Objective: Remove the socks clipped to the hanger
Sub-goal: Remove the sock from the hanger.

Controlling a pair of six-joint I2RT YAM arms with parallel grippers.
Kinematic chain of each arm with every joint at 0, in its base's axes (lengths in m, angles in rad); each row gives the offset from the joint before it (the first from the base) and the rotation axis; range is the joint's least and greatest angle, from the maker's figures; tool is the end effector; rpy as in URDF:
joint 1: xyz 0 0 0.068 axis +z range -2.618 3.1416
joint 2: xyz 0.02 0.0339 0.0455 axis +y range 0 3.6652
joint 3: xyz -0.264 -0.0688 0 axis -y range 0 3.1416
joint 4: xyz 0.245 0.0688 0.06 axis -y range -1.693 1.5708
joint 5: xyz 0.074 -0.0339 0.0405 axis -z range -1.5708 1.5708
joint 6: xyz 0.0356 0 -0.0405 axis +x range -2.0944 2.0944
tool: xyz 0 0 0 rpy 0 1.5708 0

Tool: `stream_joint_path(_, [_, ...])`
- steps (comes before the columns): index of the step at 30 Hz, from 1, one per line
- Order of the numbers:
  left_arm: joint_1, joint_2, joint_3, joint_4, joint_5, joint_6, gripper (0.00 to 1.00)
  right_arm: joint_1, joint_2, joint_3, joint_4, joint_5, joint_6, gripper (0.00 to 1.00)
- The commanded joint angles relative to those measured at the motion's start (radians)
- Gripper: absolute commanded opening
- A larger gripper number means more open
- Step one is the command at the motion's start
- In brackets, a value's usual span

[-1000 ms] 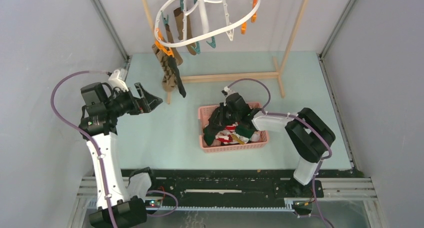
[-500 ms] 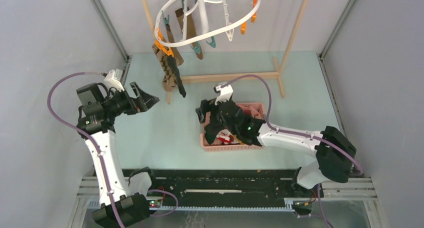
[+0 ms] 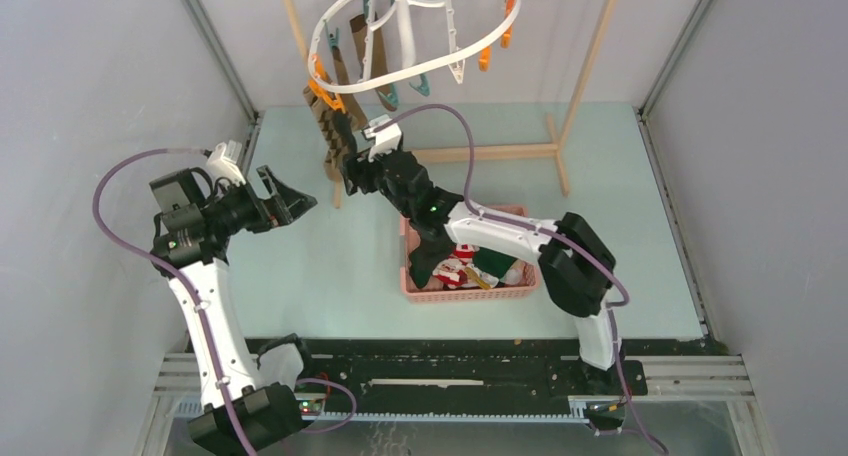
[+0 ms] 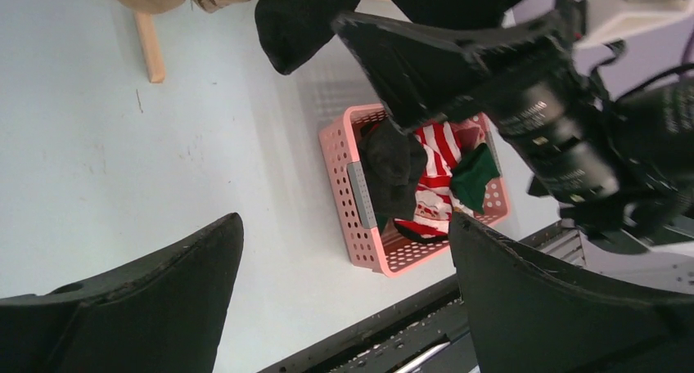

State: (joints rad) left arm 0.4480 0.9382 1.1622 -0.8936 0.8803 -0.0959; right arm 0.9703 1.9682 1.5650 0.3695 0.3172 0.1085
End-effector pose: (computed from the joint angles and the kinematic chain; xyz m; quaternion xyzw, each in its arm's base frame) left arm 0.1608 0.0468 0.3793 -0.0400 0.8343 -0.3086 0.4551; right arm 0.2797 0.3888 0.3124 -0.1968 0.6909 0.2551 0.6472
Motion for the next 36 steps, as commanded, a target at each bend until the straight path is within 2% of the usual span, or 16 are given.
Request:
stream_joint_path(1, [0.013,0.016,0.077,-0.039,0.043,0.025,1.0,-0.033,0.075,0.129,0.007,-0.049,-0.047,0.84])
stream_joint_path(3, [0.015,0.019,0.084,-0.042,0.039,0.027,1.0,-0.041,0.12,0.196,-0.016,-0.065,-0.053,0.77])
stream_joint_path(5, [0.017,0.017,0.088,-0.046,0.038,0.028,1.0,-0.052,0.163,0.268,-0.05,-0.101,-0.053,0.65])
stream_joint_path(6, [0.018,0.014,0.089,-0.046,0.036,0.028,1.0,-0.056,0.171,0.297,-0.066,-0.13,-0.05,0.51])
stream_joint_path(8, [0.018,0.009,0.091,-0.045,0.03,0.031,1.0,-0.068,0.186,0.333,-0.099,-0.203,-0.032,0.15])
stream_joint_path(9, [0.016,0.007,0.092,-0.045,0.029,0.032,0.99,-0.071,0.18,0.331,-0.105,-0.251,-0.022,0.03])
stream_joint_path(10, [0.017,0.003,0.091,-0.045,0.028,0.036,0.98,-0.071,0.163,0.317,-0.099,-0.287,-0.015,0.0])
stream_joint_path(16, [0.017,0.0,0.078,-0.033,0.073,0.033,0.92,-0.055,-0.022,0.069,0.05,-0.514,0.029,0.0])
stream_joint_path(23, [-0.001,-0.029,0.07,0.016,0.192,-0.036,0.9,-0.051,-0.23,-0.189,0.193,-0.78,0.193,0.0])
stream_joint_path(27, [-0.056,-0.052,0.064,0.057,0.205,-0.102,0.91,-0.053,-0.291,-0.236,0.204,-0.893,0.26,0.0])
stream_joint_path(36, [-0.172,-0.084,0.032,0.338,0.255,-0.369,1.0,-0.052,-0.372,-0.28,0.225,-0.988,0.366,0.0])
